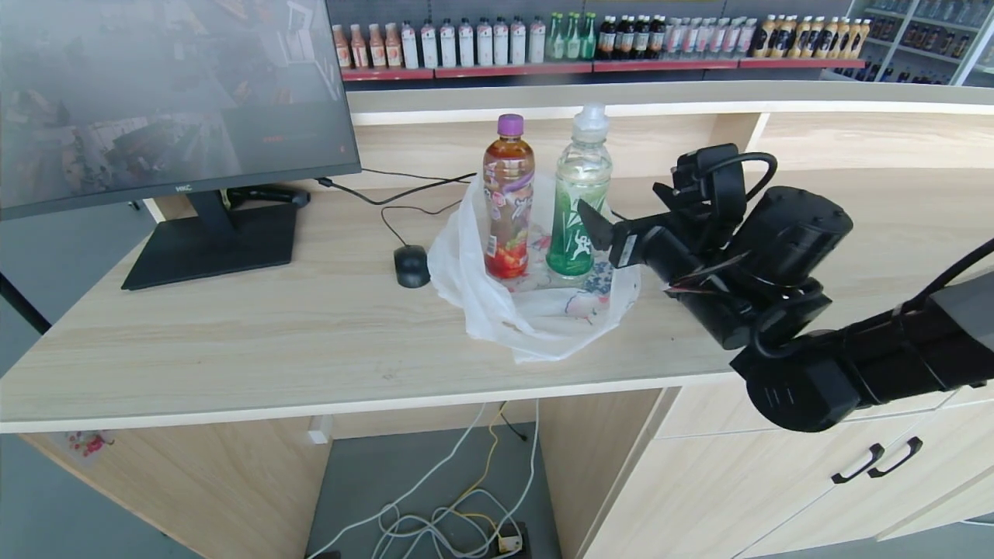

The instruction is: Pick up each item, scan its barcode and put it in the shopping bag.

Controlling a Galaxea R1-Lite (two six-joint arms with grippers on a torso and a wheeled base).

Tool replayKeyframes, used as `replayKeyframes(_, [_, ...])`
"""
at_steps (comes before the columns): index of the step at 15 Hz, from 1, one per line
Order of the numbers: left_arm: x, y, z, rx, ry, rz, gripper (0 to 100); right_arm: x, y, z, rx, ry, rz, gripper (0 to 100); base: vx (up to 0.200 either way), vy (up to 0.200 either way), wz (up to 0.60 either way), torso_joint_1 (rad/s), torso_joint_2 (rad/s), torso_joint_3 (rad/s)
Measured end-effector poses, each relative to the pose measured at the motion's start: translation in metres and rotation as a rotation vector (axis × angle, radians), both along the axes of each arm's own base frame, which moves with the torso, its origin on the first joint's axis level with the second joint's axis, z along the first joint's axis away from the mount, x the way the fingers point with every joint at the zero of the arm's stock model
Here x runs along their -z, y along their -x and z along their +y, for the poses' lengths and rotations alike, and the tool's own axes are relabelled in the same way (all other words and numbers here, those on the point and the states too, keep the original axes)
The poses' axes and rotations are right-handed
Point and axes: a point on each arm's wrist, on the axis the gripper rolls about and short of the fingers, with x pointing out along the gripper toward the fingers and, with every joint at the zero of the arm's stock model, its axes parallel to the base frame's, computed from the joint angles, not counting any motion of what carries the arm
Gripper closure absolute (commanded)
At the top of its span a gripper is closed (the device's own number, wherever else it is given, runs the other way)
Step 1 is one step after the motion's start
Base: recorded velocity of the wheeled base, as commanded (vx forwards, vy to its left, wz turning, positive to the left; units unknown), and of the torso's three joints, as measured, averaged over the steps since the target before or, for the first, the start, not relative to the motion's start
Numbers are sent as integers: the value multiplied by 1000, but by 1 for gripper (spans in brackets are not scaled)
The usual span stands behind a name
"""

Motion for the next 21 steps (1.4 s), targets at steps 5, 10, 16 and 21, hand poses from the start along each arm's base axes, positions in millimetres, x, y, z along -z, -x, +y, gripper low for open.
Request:
replayKeyframes(5, [0,0,0,0,0,0,0,16,86,-55,24,-5,96,0,0,0,0,0,0,0])
replayKeyframes(10, [0,0,0,0,0,0,0,43,206,-116,55,-41,185,0,0,0,0,0,0,0])
replayKeyframes(16, [0,0,0,0,-5,0,0,76,291,-151,44,55,339,0,0,0,0,0,0,0])
replayKeyframes(21, [0,0,0,0,-5,0,0,126,349,-171,-20,157,386,0,0,0,0,0,0,0])
